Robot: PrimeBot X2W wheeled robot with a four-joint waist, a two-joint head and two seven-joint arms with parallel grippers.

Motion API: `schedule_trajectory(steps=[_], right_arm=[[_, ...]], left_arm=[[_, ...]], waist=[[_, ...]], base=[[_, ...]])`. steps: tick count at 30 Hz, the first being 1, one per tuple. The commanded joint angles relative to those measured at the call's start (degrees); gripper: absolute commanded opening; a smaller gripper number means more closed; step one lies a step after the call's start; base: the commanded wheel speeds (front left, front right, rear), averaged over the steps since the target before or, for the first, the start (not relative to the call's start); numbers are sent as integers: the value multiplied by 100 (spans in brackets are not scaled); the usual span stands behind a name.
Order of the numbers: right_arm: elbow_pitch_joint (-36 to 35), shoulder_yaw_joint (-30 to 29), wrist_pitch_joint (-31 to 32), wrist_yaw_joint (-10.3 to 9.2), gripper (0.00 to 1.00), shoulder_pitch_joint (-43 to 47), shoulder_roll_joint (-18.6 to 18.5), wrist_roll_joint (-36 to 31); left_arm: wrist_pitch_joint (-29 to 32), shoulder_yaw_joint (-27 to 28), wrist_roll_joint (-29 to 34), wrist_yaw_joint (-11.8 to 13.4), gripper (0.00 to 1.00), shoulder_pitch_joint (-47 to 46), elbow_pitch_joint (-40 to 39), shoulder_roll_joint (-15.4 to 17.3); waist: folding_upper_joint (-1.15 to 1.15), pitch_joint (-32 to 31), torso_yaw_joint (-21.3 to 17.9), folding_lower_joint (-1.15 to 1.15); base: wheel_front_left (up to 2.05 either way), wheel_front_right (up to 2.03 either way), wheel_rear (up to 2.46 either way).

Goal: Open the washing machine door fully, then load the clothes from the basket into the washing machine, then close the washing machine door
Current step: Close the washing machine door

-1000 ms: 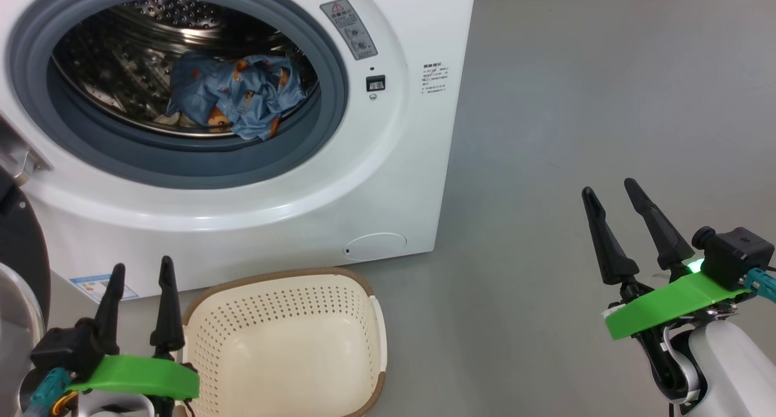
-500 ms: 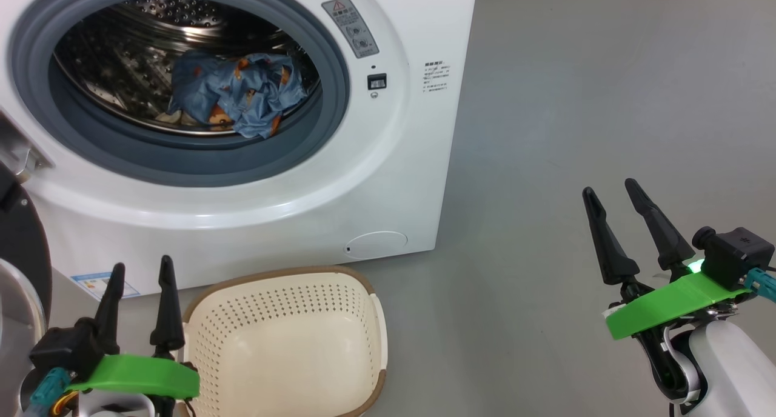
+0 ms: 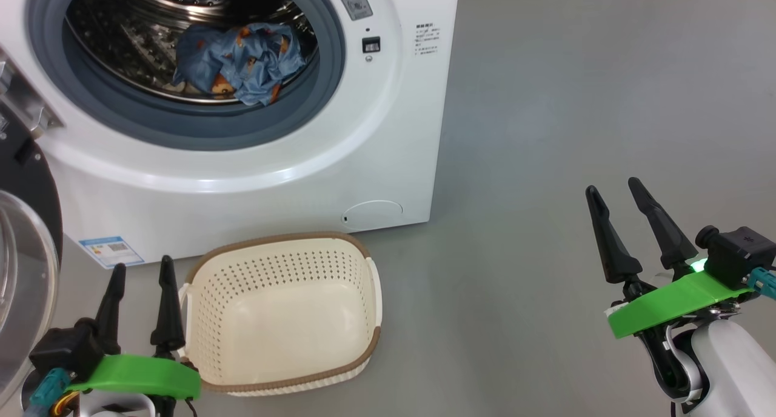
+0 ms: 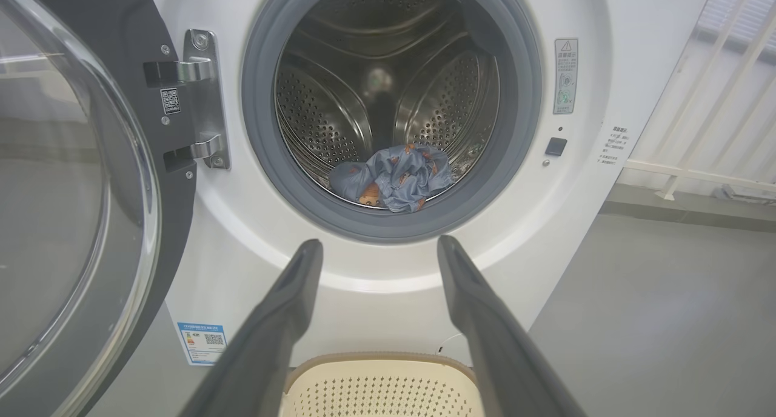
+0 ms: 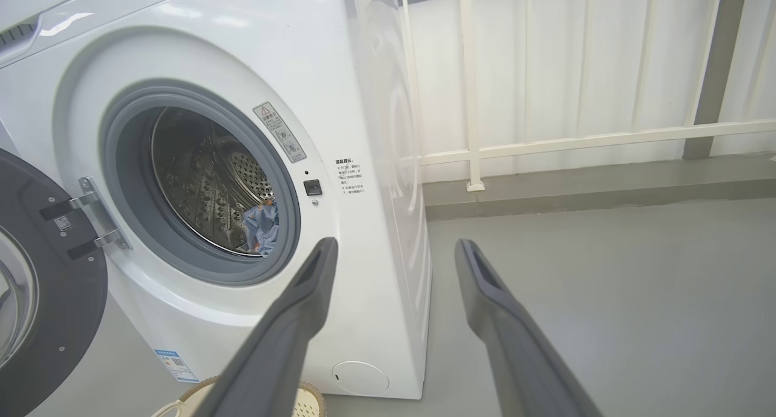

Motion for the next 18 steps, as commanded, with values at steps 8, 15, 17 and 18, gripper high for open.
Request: schedule_trajectory(steps=[8,15,17,18], right_arm=[[-109,50,-46,25,100,55,-25,25],[-108,51,-46,25,100,68,-19,25],[-109,49,-46,25,100,72,-20,22],[-110,48,-46,25,100,73,-22,23]], left_arm=[[-35,165,-63,-24,100,-93,-118,124],[-35,162,-68,-28,100,-70,-133,131],[-35,161,-69,-29,100,-65,-137,129],[-35,162,-72,-29,100,-63,-137,126]], waist=[[0,-30,12,0],[0,-58,6,0],[0,-61,7,0],[0,-63,8,0]], base=[[-41,41,0],[0,0,0],[0,0,0],[0,0,0]])
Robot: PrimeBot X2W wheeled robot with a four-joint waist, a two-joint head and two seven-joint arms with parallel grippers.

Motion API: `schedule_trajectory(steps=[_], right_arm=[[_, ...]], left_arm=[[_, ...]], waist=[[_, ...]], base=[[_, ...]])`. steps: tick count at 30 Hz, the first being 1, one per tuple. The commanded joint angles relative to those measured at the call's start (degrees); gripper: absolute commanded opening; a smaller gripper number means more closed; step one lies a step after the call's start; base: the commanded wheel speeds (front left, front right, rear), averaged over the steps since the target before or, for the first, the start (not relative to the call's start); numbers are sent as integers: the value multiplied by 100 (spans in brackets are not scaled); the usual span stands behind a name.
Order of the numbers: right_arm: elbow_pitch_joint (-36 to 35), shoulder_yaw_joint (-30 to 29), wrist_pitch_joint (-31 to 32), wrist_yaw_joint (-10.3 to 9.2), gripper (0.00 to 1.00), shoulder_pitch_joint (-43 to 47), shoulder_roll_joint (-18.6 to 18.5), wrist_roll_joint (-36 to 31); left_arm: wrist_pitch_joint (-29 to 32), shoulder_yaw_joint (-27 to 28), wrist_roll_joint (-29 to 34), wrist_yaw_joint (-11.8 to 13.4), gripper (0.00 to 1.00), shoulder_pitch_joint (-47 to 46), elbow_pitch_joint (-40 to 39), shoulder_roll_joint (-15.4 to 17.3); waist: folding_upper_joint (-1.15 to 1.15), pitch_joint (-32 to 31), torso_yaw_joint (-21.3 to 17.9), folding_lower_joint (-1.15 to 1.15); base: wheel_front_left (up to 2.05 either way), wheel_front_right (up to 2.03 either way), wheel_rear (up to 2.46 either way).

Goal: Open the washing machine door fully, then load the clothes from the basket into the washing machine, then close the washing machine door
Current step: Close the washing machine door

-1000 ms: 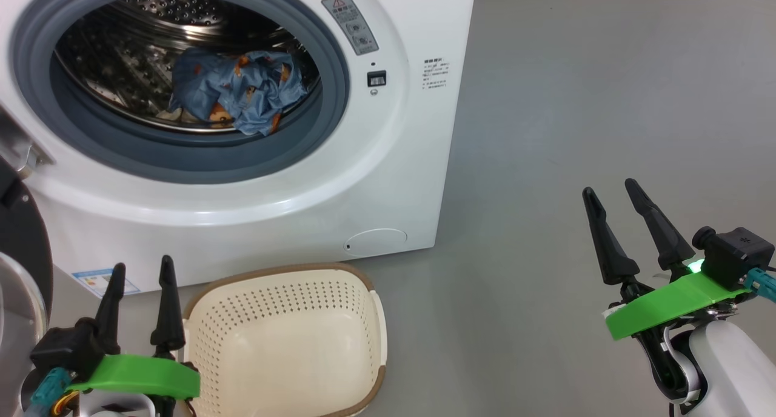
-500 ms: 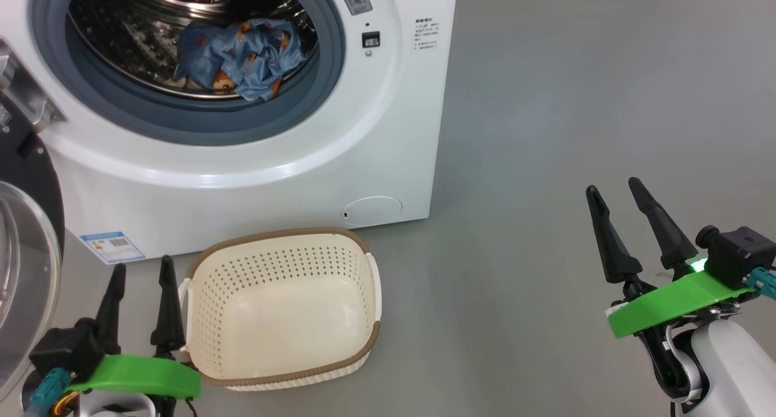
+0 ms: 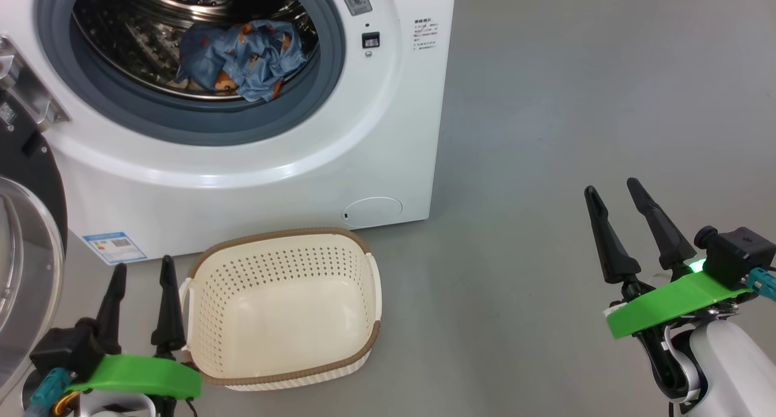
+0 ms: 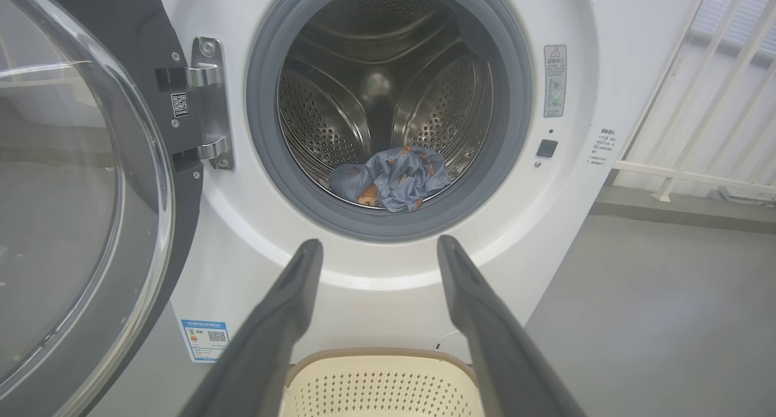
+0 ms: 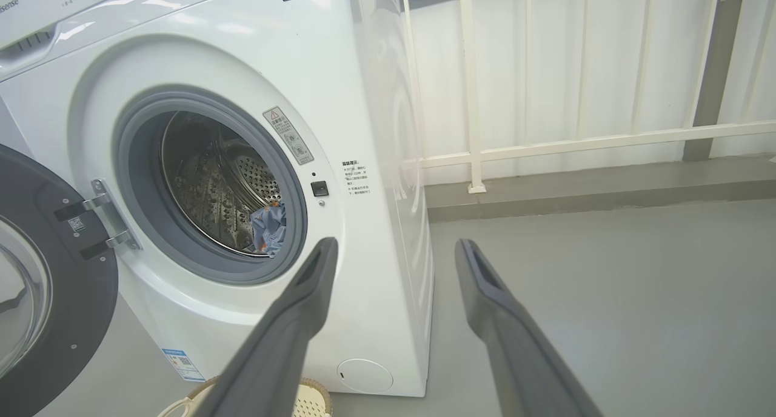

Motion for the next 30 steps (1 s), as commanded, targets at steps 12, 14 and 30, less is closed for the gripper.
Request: schedule_trajectory(steps=[12,14,30], right_arm=[[-119,51,-45,25,100,93,-58,29],[-119,50,-45,25,100,94,-59,33],[-109,62,-45,25,100,151,-40,29]], left_arm=[[-35,178,-52,-13,100,-50,-136,103],[-35,177,-48,-13,100,-50,-136,99],[-35,150,49,23,100,-6,-48,126]], waist=[[0,-35,10,0],[0,-41,15,0],[0,-164,522,0]], base=[[0,0,0],[0,0,0],[0,0,0]])
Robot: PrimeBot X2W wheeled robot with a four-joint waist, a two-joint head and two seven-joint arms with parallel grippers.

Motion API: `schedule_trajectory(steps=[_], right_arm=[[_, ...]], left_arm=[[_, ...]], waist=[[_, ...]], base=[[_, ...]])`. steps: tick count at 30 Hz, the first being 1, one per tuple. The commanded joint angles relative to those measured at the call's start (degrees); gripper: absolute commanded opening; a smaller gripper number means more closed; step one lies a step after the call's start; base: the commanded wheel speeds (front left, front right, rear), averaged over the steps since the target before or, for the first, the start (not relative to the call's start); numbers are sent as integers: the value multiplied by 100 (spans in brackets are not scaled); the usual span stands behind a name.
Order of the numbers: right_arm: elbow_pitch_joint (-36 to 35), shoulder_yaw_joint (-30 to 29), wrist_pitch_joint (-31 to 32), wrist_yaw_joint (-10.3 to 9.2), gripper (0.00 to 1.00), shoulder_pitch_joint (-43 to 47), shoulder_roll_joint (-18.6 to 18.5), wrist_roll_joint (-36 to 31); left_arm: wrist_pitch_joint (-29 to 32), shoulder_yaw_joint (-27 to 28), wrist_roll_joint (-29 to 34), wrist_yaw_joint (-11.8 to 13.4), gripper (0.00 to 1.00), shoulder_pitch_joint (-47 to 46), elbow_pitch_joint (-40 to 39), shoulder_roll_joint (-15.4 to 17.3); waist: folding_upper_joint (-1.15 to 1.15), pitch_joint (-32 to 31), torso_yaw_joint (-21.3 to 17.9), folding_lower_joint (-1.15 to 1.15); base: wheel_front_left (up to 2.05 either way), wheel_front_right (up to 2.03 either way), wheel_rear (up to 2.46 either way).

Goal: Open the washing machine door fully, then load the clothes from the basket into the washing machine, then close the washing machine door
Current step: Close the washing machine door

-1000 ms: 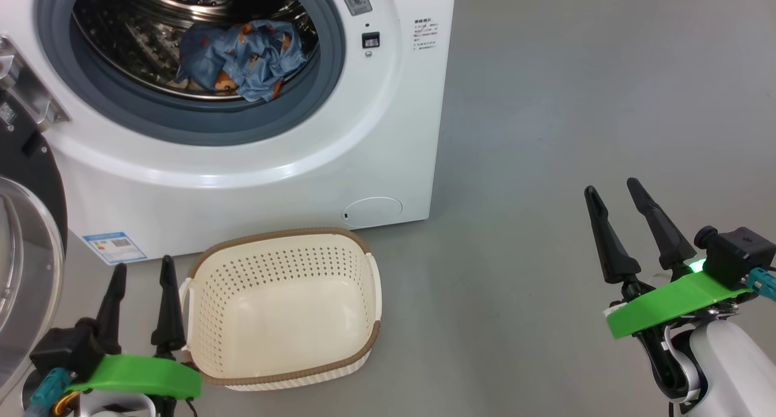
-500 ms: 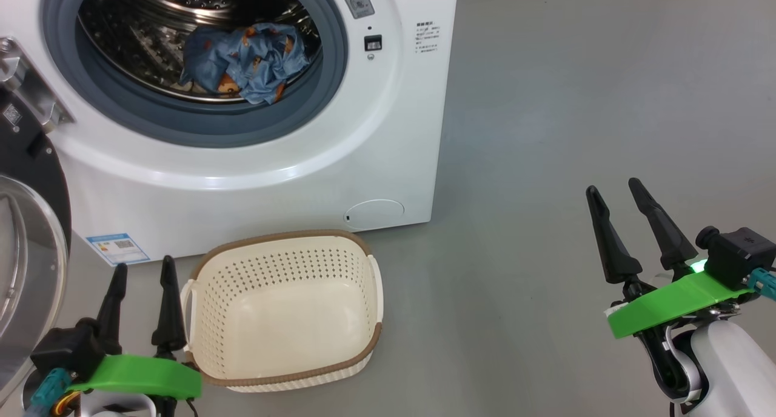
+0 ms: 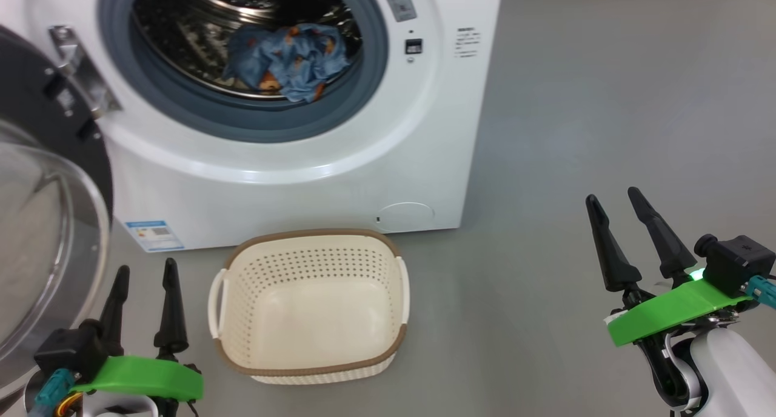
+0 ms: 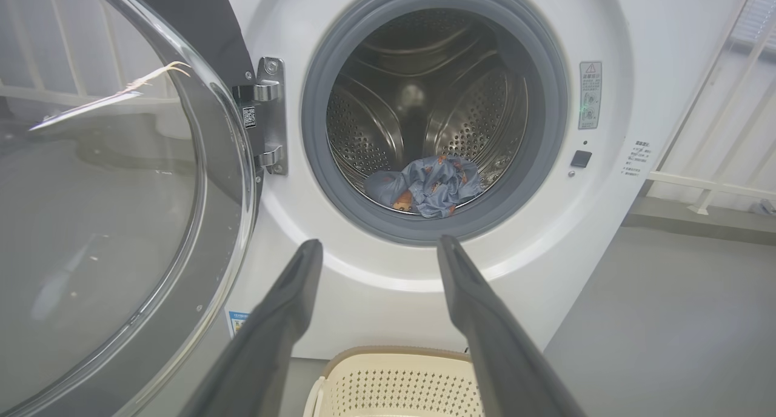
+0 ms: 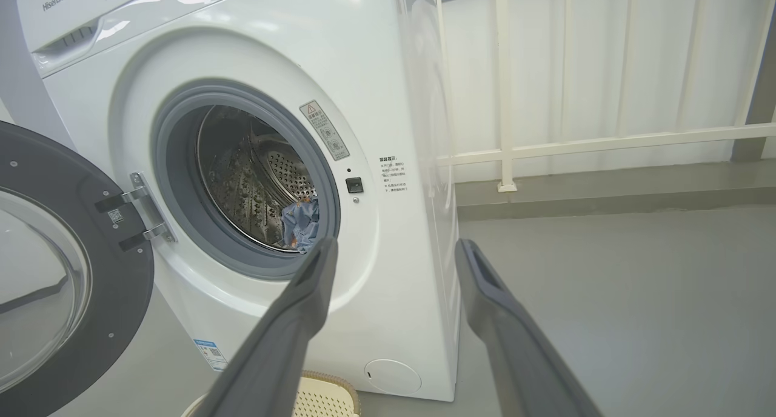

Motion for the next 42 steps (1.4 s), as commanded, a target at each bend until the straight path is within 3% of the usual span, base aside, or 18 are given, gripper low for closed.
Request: schedule_trajectory(steps=[1,10,42], right_arm=[[-112,106,-45,25,100,27,-43,31],[-55,202,-45,25,100,62,-80,71],[9,294,-45,25,100,138,-48,161]], left_arm=[[-35,181,47,37,100,-8,-82,127],[-35,237,170,251,100,53,-13,161],[-28,100,297,584,100,187,10,208]], waist=[[0,-52,154,0],[0,-164,764,0],[0,-267,2759,0]], base=[[0,0,0],[0,0,0],[0,0,0]])
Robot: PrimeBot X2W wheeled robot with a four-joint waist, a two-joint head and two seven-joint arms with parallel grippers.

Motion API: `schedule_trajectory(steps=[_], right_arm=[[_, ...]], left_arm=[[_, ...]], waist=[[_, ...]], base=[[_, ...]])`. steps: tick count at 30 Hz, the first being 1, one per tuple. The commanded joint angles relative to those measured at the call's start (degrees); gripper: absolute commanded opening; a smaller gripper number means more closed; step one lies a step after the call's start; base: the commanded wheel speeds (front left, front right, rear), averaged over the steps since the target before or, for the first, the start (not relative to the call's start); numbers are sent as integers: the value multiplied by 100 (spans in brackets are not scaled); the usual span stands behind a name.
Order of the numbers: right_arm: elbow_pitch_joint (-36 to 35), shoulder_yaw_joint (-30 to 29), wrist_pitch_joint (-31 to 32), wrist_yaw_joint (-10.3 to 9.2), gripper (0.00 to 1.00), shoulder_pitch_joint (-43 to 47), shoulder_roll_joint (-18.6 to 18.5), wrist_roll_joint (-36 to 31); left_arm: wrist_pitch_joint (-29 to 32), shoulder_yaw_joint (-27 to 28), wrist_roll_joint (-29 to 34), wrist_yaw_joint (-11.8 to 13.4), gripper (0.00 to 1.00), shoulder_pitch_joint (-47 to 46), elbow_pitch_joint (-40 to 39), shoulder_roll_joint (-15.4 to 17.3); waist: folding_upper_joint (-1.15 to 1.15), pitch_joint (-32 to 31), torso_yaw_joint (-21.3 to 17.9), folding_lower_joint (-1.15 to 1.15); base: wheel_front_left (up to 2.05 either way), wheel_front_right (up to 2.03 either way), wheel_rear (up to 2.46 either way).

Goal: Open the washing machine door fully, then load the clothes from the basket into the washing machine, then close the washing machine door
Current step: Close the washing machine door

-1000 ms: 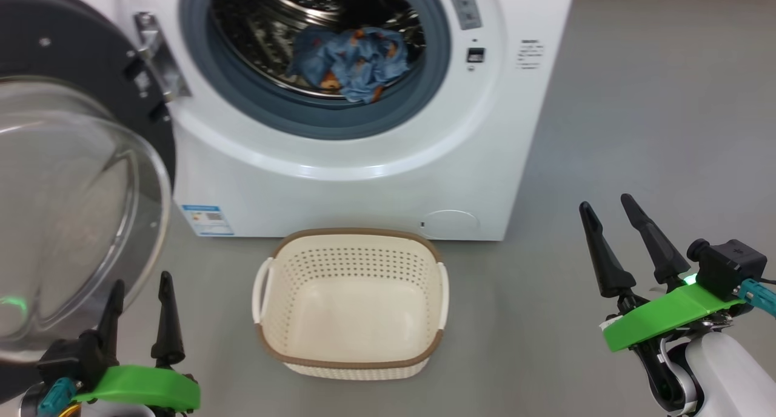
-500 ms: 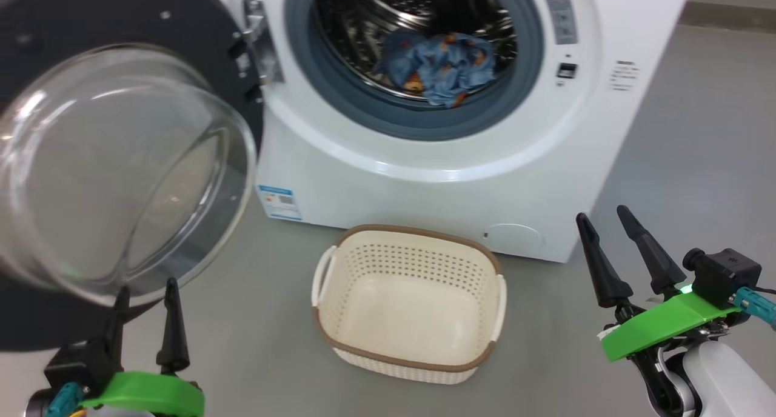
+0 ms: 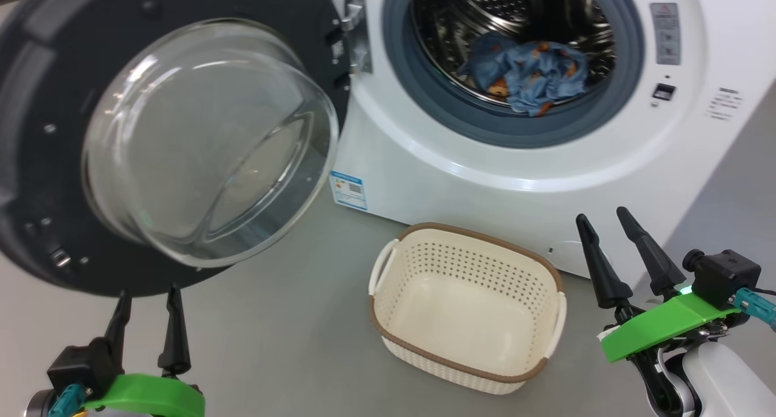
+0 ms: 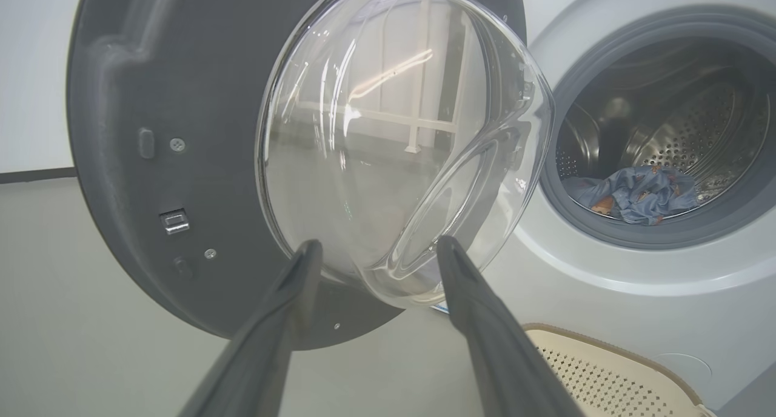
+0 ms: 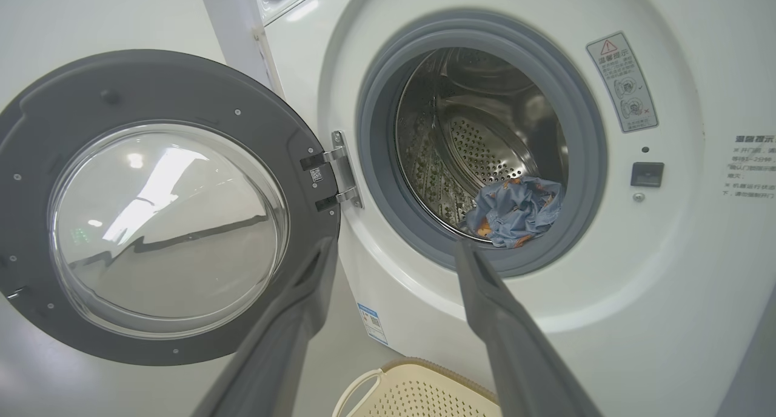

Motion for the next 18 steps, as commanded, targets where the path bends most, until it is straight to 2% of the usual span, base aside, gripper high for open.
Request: schedule_trajectory(steps=[1,7,18], right_arm=[[-109,99,-46,25,100,9,-43,16],[-96,136,-46,25,100,11,-11,9],[-45,259,-46,25,100,-96,-34,46]], left_arm=[[-29,157,82,47,100,-57,-87,168],[-24,139,89,111,100,-15,-109,197],[-22,141,37,209,100,38,-181,221]], waist=[[0,-25,200,0],[0,-54,366,0],[0,-23,391,0]], base=[[0,0,0],[0,0,0],[0,0,0]])
